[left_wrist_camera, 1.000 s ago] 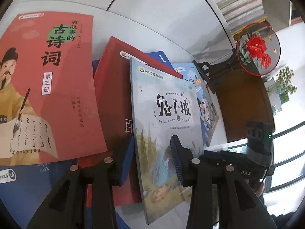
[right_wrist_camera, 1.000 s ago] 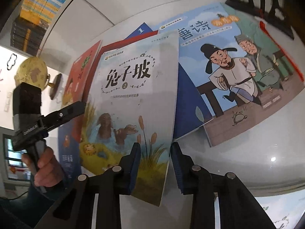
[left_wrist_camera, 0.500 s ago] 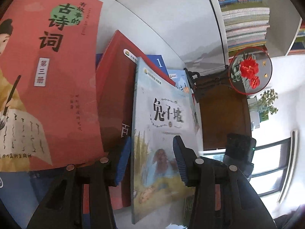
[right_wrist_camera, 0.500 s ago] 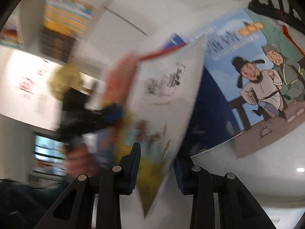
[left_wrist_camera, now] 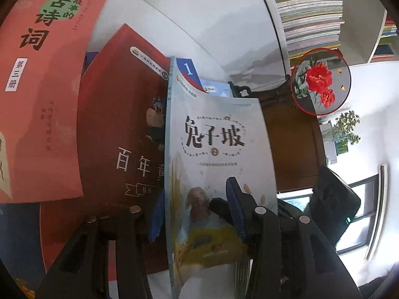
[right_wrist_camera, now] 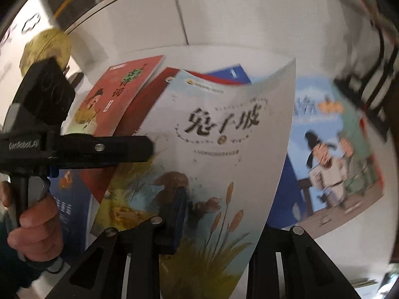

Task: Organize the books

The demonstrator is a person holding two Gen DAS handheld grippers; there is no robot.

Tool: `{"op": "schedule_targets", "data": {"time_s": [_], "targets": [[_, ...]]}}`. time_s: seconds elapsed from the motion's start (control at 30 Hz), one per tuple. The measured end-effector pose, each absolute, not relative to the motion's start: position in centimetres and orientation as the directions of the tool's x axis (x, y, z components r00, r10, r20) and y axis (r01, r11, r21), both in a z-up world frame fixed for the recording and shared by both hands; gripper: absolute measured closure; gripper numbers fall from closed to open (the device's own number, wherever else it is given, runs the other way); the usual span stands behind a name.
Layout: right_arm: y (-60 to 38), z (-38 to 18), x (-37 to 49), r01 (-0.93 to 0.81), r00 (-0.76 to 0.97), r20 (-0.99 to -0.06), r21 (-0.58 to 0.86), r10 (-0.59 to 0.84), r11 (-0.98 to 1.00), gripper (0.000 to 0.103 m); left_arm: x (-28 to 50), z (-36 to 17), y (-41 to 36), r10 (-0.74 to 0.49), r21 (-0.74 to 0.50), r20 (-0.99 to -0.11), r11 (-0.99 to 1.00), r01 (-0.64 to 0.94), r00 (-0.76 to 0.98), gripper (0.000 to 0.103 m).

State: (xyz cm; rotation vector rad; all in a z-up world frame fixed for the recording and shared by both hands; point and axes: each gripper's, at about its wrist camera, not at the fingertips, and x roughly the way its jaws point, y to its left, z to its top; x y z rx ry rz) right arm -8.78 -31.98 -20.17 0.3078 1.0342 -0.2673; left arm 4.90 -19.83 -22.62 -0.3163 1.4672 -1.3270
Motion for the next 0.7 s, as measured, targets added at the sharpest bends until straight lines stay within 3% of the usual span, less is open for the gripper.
{"op": "schedule_targets", "data": {"time_s": [0.13, 0.37, 0.57, 0.7], "targets": [[-32.0, -18.6, -10.2, 0.358, 0.528, -0.843, 0.108, -0.106, 0.927, 0.077, 4.6, -21.7, -19.5, -0.79, -0.847, -0.477, 0.296, 0.442, -0.385, 0.061], [-31.9, -15.8, -14.1, 0.362, 0.546, -0.826, 0.081, -0.141, 0.929, 0.077, 1.7, -18.3, -20.4, -0.768, -0.8, -0.517, 0.276, 0.532, -0.378, 0.061], [-31.0, -14.3, -19.0, 0.385, 0.554, -0.82, 0.1, -0.143, 0.918, 0.077, -3.8, -16.9, -21.4, -0.711, -0.714, -0.602, 0.277, 0.642, -0.362, 0.061], [-30.6, -14.4, -23.7, 0.426, 0.517, -0.838, 0.073, -0.177, 0.902, 0.077, -8.4, -16.4, -21.7, -0.699, -0.712, -0.599, 0.243, 0.659, -0.39, 0.061]]}}
